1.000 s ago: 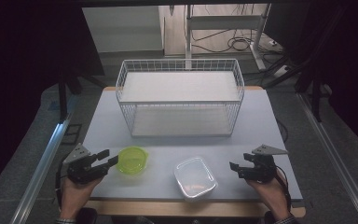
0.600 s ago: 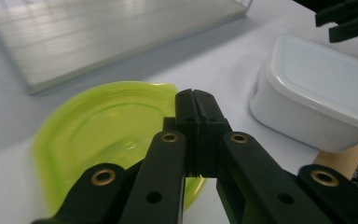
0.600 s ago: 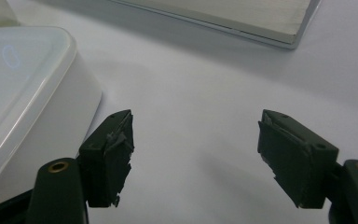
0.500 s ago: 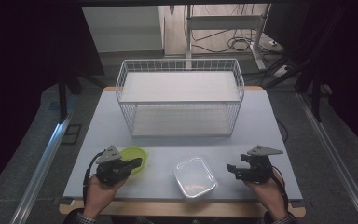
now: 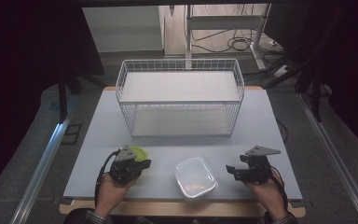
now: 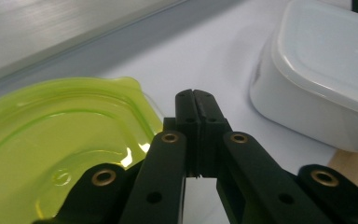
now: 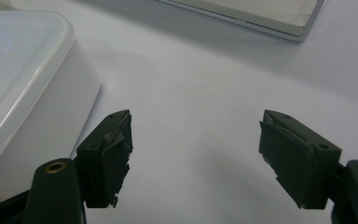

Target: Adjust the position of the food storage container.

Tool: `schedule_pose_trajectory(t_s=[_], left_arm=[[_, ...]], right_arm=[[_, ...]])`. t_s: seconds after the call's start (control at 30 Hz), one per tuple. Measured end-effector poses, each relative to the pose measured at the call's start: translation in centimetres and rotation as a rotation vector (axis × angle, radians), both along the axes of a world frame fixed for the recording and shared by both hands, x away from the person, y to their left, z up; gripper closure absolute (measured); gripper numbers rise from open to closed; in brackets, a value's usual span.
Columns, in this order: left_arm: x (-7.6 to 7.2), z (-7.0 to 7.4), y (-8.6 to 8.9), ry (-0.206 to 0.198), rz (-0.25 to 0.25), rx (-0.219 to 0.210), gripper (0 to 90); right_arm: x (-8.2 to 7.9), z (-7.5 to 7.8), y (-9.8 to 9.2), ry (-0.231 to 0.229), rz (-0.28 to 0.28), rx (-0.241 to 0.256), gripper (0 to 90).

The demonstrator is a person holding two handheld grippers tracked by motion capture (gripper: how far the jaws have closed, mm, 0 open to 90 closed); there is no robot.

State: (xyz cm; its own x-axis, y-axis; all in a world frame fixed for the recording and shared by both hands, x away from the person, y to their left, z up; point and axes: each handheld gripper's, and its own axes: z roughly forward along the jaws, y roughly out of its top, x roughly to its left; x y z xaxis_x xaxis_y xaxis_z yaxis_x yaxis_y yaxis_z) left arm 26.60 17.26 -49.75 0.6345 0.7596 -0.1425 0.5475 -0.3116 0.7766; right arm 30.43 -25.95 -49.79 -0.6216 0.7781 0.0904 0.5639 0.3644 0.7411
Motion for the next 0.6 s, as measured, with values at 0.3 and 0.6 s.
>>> schedule_pose_trajectory(t_s=[0.3,0.6], left_arm=[[0.5,-0.1,1.6,-0.017,0.061,0.016,89.6],[1.1,-0.2,4.2,-0.016,0.121,0.026,89.7]], right_arm=[[-0.1,0.1,0.1,-0.004,0.005,0.004,25.5],[-0.1,0.1,0.3,-0.006,0.012,0.0,25.5]])
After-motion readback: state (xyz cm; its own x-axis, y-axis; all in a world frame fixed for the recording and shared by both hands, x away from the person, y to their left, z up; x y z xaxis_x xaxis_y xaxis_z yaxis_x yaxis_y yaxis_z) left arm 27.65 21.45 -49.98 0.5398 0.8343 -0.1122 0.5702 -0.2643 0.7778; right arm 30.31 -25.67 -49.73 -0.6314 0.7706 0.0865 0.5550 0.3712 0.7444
